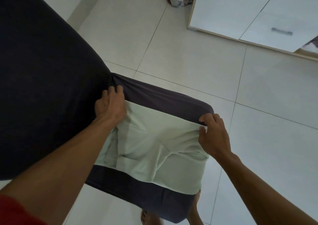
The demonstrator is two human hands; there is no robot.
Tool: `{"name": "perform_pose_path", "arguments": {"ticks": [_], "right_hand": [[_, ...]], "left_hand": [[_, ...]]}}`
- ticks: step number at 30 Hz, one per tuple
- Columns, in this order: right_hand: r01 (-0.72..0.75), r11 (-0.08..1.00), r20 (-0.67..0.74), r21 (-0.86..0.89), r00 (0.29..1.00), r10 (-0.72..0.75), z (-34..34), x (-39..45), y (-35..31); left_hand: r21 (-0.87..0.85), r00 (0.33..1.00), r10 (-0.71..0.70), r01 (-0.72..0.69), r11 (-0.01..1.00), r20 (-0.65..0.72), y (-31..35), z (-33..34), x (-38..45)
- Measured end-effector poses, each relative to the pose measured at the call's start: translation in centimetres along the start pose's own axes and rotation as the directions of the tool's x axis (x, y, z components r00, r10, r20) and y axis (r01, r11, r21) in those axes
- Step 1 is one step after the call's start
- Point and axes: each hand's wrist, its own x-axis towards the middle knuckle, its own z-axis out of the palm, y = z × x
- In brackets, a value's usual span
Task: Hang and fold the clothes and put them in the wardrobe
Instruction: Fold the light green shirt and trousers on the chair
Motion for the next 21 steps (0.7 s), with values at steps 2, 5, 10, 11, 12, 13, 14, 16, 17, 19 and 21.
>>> {"name": "perform_pose_path", "arguments": {"ticks": [2, 5, 10, 11, 12, 13, 14, 16, 17, 19, 21], "right_hand": [[-0.058, 0.996, 0.026, 0.062, 0.998, 0.056, -0.5, -1.8, 0.2], [-0.159, 0.987, 0.157, 0.012, 0.975, 0.155, -1.2, -5.3, 1.2], [-0.23, 0.966, 0.264, -0.122, 0.93, 0.255, -0.8, -8.7, 3.4], [-0.226, 0.966, 0.268, -0.126, 0.93, 0.253, -0.5, -8.8, 3.8], [-0.225, 0.966, 0.262, -0.124, 0.932, 0.251, -0.4, -8.8, 4.1], [-0.228, 0.967, 0.248, -0.117, 0.936, 0.25, -0.2, -8.7, 4.5], [-0.223, 0.968, 0.239, -0.114, 0.94, 0.244, -0.1, -8.5, 4.9], [-0.183, 0.976, 0.244, -0.121, 0.947, 0.208, -0.1, -8.0, 5.8], [-0.152, 0.98, 0.251, -0.13, 0.951, 0.181, -0.2, -7.7, 6.1], [-0.101, 0.984, 0.256, -0.145, 0.957, 0.136, -0.8, -7.8, 6.9], [-0.067, 0.984, 0.257, -0.162, 0.96, 0.108, -2.0, -8.2, 7.5]], "left_hand": [[-0.093, 0.992, 0.116, -0.12, 0.988, -0.056, 1.2, 0.2, -1.4], [-0.237, 0.928, 0.361, -0.373, 0.897, -0.095, 3.4, 0.7, -4.2], [-0.308, 0.76, 0.648, -0.607, 0.733, 0.044, 7.9, 1.3, -8.1], [-0.299, 0.735, 0.672, -0.625, 0.722, 0.086, 8.7, 1.5, -8.5], [-0.287, 0.723, 0.681, -0.631, 0.72, 0.119, 9.3, 1.7, -8.7], [-0.273, 0.72, 0.678, -0.629, 0.728, 0.149, 9.7, 2.0, -8.9], [-0.252, 0.723, 0.667, -0.622, 0.741, 0.179, 10.0, 2.4, -9.1], [-0.207, 0.736, 0.635, -0.601, 0.772, 0.236, 10.3, 2.9, -9.3], [-0.198, 0.744, 0.62, -0.587, 0.785, 0.25, 10.4, 3.0, -9.4], [-0.21, 0.754, 0.599, -0.561, 0.801, 0.27, 10.5, 3.2, -9.6], [-0.205, 0.761, 0.589, -0.552, 0.808, 0.272, 10.8, 3.3, -9.7]]}}
